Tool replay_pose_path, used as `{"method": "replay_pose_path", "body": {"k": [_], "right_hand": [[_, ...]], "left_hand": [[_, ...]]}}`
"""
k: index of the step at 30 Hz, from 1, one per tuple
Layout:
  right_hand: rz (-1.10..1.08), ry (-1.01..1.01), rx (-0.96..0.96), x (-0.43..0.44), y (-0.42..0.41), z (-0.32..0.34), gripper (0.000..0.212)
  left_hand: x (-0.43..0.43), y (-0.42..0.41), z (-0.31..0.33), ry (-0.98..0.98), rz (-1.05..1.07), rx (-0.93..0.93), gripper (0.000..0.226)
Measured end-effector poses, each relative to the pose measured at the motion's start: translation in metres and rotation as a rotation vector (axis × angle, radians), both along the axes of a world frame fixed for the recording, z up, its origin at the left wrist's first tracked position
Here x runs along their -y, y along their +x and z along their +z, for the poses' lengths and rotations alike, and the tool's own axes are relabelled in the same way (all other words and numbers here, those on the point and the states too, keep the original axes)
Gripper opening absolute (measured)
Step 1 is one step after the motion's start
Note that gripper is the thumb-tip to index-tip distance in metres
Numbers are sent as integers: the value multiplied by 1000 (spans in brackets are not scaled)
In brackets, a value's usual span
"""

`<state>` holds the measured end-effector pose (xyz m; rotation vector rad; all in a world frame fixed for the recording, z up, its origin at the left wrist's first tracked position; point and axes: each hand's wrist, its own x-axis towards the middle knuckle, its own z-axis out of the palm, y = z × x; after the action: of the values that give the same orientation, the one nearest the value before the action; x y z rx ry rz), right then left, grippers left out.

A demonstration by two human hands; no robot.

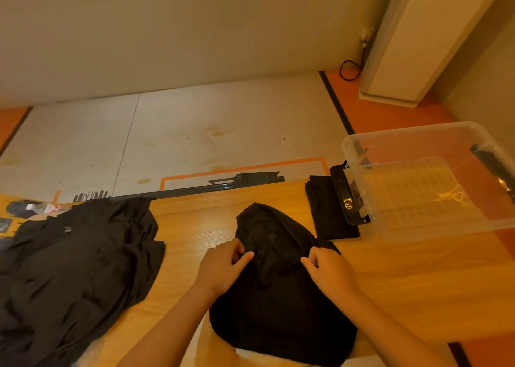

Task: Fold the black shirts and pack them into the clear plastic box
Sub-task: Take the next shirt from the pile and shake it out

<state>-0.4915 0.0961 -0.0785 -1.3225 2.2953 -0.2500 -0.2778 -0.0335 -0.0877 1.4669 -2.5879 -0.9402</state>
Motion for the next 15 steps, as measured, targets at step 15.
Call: {"method": "replay_pose_path", "body": {"k": [15], "right_hand": [[103,-185,238,35,26,6,16]], "left_hand": [[12,-36,23,61,-296,-228,17]]}}
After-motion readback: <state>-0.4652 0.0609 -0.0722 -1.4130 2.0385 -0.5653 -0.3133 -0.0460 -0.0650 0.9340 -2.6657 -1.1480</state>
